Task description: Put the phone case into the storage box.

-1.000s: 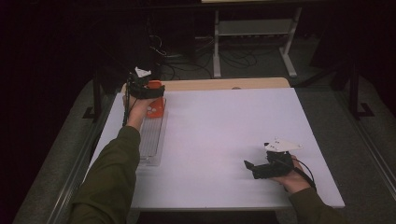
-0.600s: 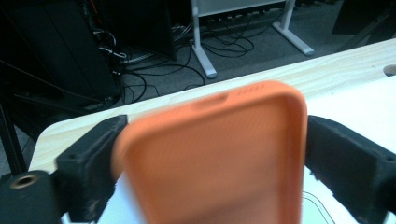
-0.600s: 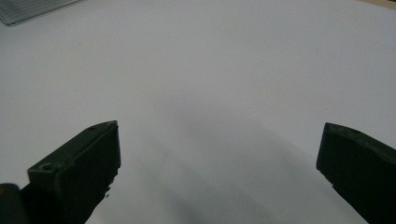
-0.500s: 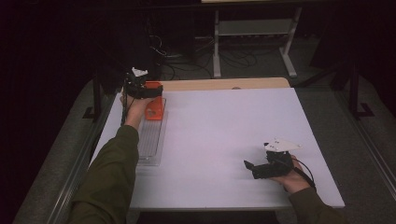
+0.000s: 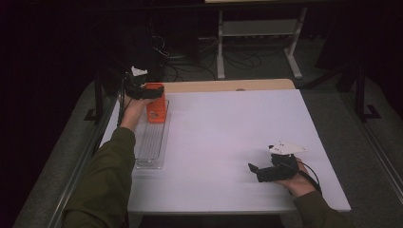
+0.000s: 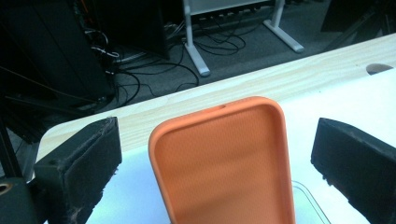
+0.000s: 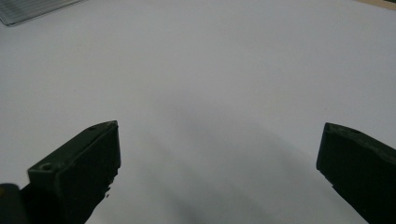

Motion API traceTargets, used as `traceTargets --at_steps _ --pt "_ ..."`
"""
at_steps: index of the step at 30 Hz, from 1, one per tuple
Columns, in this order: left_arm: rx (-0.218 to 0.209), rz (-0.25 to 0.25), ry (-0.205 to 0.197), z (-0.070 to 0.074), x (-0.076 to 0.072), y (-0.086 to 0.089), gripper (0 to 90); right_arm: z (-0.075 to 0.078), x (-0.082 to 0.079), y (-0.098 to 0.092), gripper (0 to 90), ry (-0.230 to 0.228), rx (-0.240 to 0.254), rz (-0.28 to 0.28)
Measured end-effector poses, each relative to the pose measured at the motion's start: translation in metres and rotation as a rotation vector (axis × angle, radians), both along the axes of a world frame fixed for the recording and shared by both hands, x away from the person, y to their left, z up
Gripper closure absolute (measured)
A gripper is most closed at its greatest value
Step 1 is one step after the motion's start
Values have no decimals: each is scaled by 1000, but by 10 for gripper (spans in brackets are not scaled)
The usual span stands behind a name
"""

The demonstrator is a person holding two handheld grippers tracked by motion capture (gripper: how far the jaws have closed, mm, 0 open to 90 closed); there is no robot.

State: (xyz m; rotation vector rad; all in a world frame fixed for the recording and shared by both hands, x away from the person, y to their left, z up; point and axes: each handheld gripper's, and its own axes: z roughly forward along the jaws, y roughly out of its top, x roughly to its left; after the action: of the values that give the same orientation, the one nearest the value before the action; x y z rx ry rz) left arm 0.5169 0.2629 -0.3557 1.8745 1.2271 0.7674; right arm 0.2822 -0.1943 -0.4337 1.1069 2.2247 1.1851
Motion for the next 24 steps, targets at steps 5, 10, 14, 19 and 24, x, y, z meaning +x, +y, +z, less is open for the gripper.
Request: traceTargets --at_steps 5,10,14,19,24 --pt "-18 -20 23 1 -3 4 13 0 0 -1 0 0 1 1" --pt "-11 -53 35 5 -8 5 13 0 0 0 0 1 0 2" --pt "-14 -75 43 9 -13 6 13 0 0 0 0 1 2 4" --pt "-12 -119 53 14 -21 4 13 1 0 0 0 7 9 5" --pt "-17 -161 51 19 -31 4 13 3 1 0 0 9 17 12"
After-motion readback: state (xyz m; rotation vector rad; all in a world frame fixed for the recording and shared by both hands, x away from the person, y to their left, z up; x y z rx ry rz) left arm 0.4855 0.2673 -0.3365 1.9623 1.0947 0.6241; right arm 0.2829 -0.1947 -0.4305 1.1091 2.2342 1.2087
